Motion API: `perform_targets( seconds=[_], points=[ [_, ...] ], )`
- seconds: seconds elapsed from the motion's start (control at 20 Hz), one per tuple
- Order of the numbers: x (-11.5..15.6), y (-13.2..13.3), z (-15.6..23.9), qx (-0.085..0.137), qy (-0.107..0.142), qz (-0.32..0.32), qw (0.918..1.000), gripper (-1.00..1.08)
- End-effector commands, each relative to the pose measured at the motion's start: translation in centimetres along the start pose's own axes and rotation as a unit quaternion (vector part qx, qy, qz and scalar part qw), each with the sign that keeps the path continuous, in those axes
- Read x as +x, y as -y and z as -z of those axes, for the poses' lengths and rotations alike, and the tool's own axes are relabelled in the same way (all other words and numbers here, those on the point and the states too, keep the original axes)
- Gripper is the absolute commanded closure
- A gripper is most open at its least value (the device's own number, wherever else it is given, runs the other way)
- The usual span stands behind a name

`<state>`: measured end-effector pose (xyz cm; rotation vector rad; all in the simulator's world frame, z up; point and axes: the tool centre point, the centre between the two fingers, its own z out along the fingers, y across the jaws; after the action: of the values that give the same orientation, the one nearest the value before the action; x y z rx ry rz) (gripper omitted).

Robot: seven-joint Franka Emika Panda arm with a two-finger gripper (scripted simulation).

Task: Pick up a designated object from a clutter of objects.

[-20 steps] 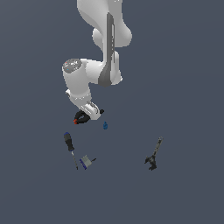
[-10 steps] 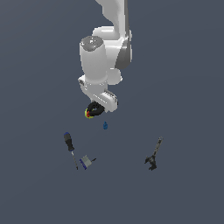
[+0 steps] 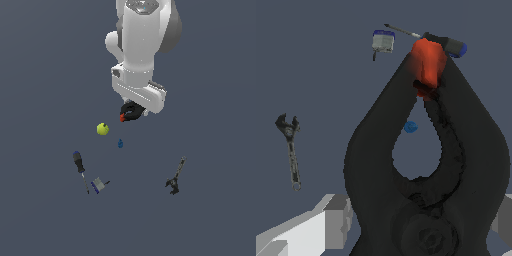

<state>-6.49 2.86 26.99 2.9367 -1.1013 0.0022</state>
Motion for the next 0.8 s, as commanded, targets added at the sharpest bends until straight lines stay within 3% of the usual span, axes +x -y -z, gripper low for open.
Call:
perform_targets(
  seconds=[0.0, 0.4, 0.75],
  points=[
    [-1.3, 1.9, 2.2, 0.0, 0.0, 0.0, 1.0, 1.08],
    [-4.4, 6.8, 7.6, 0.002, 0.001, 0.0, 1.0, 1.08],
    [-5.6, 9.0, 9.9, 0.002, 0.002, 0.001, 1.0, 1.08]
  ],
)
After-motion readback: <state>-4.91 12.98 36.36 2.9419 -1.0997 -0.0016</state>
